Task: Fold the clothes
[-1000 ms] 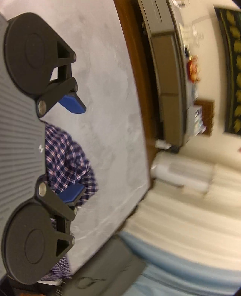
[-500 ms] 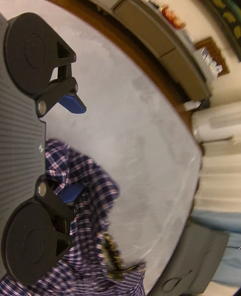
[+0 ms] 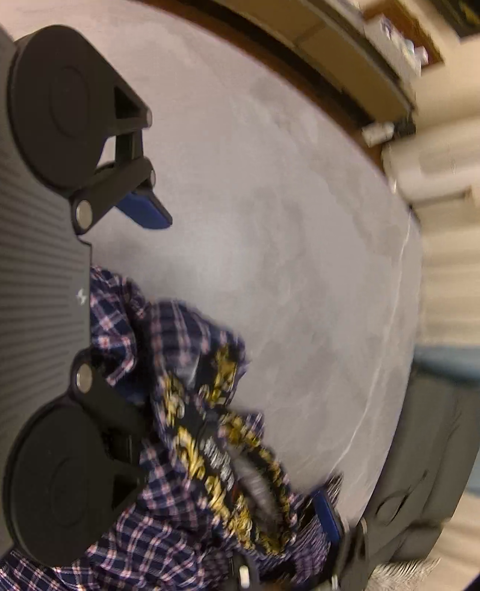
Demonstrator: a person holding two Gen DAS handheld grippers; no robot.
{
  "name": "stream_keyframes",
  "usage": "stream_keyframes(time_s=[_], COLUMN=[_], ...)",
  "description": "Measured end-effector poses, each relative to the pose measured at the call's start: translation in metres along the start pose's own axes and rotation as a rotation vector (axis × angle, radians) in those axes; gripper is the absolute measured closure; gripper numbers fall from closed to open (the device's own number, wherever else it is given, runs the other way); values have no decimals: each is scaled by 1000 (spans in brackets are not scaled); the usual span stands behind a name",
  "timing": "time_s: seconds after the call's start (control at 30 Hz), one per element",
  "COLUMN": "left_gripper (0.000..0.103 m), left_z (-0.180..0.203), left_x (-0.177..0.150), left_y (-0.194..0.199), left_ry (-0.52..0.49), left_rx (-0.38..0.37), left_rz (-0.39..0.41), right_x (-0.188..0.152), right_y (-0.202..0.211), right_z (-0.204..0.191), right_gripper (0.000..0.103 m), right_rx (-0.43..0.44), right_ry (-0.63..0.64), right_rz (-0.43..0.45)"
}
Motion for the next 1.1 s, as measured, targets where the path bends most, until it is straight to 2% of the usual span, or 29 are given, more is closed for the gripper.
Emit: stream_keyframes(time_s=[0.03,0.07,0.13,0.2,0.23,0.37,0.47,0.57,0.67,0.83,0.9,0.97,1.0,1.03,1.1], left_gripper=[86,86,93,95,96,100,101,101,101,101,101,101,101,101,101], left_z=[2,4,9,15,18,38,64,114,174,274,300,317,312,300,252], left_x=[0,0,-2,-6,-7,-6,-5,-5,-8,-8,-5,-2,-2,-3,-19], left_y=[-1,-1,6,27,43,143,239,333,416,523,549,567,568,566,547], left_ry=[12,29,34,55,67,118,136,99,62,23,10,10,26,50,166], left_rx=[-24,-40,-29,-13,-1,73,170,296,412,640,707,755,774,794,823], left_rz=[9,22,58,120,164,393,558,687,814,1004,1032,1044,1028,1001,925], right_x=[-3,-4,-7,1,12,65,109,160,211,270,285,295,299,302,307], right_y=[-8,-12,-12,-1,16,100,165,238,304,416,452,479,486,472,441], right_z=[0,1,5,11,17,28,14,-7,-47,-89,-96,-104,-109,-117,-133], right_gripper=[50,57,86,93,99,100,100,100,100,102,103,103,103,103,103], right_rx=[28,44,71,86,69,39,20,9,-1,-32,-36,-8,8,26,65], right_ry=[-7,-28,-58,-100,-116,-184,-152,-95,-27,38,19,-8,-18,-22,-32], right_rz=[-33,-59,-92,-63,-4,270,438,612,765,958,1018,1037,1036,1001,924])
Point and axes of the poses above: each gripper's, at about its wrist camera, not at the fingertips, and y roughly against the way its jaws point, z to its right, x to its top, the point moved 9 cm from there along -y, roughly the way its jaws point, and after that the axes turned 14 degrees about -x, right-handed, at the moved point
